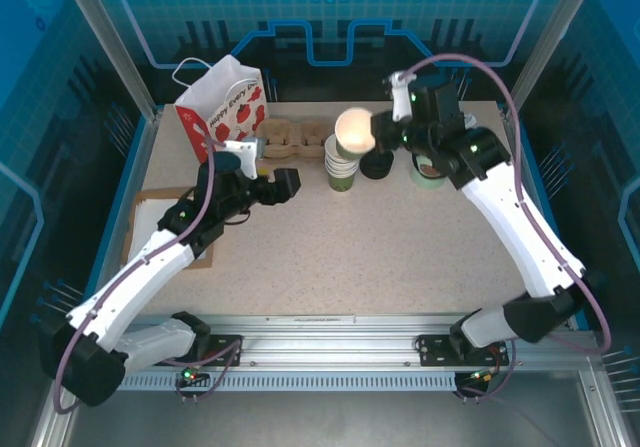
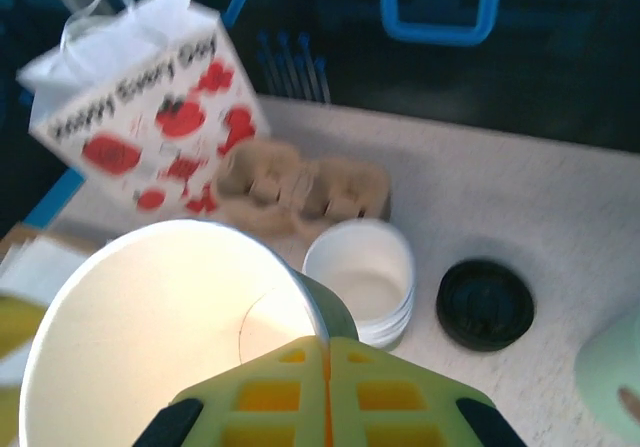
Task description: Pack the takeout coffee
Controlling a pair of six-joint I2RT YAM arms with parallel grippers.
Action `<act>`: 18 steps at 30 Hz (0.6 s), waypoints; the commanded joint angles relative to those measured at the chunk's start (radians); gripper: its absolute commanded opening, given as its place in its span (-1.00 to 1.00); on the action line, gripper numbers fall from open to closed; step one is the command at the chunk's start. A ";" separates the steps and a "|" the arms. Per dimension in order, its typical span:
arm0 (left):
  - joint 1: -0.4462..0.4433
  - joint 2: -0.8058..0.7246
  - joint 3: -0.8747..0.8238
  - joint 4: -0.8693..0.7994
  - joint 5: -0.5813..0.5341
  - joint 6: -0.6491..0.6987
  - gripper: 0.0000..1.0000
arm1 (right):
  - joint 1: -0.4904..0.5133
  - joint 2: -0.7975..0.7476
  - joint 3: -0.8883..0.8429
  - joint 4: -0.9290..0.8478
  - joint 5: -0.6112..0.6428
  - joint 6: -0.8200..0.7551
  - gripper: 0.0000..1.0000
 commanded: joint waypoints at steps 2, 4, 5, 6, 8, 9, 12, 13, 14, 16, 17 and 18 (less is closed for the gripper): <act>-0.009 -0.098 -0.087 -0.040 -0.052 -0.039 0.77 | 0.076 -0.048 -0.234 0.062 -0.066 -0.028 -0.84; -0.009 -0.131 -0.117 -0.051 -0.054 -0.047 0.78 | 0.121 -0.073 -0.350 0.127 -0.050 -0.030 -0.84; -0.009 -0.141 -0.124 -0.056 -0.057 -0.048 0.78 | 0.138 -0.080 -0.397 0.162 -0.052 -0.026 -0.83; -0.009 -0.147 -0.130 -0.061 -0.060 -0.050 0.78 | 0.151 -0.081 -0.450 0.202 -0.064 -0.014 -0.84; -0.009 -0.155 -0.133 -0.070 -0.060 -0.050 0.78 | 0.177 -0.070 -0.527 0.275 -0.085 0.001 -0.84; -0.009 -0.154 -0.136 -0.076 -0.058 -0.052 0.78 | 0.190 -0.061 -0.560 0.306 -0.083 0.007 -0.84; -0.009 -0.152 -0.143 -0.075 -0.056 -0.057 0.78 | 0.223 -0.026 -0.631 0.386 -0.075 0.014 -0.85; -0.010 -0.150 -0.145 -0.073 -0.055 -0.059 0.77 | 0.228 -0.016 -0.649 0.411 -0.076 0.018 -0.84; -0.009 -0.149 -0.145 -0.074 -0.053 -0.061 0.77 | 0.231 -0.009 -0.664 0.425 -0.078 0.019 -0.85; -0.010 -0.147 -0.148 -0.075 -0.050 -0.064 0.78 | 0.235 0.002 -0.691 0.458 -0.075 0.016 -0.85; -0.010 -0.147 -0.149 -0.072 -0.050 -0.064 0.78 | 0.235 0.006 -0.702 0.471 -0.070 0.012 -0.85; -0.010 -0.147 -0.151 -0.071 -0.050 -0.067 0.77 | 0.235 0.010 -0.713 0.485 -0.070 0.009 -0.84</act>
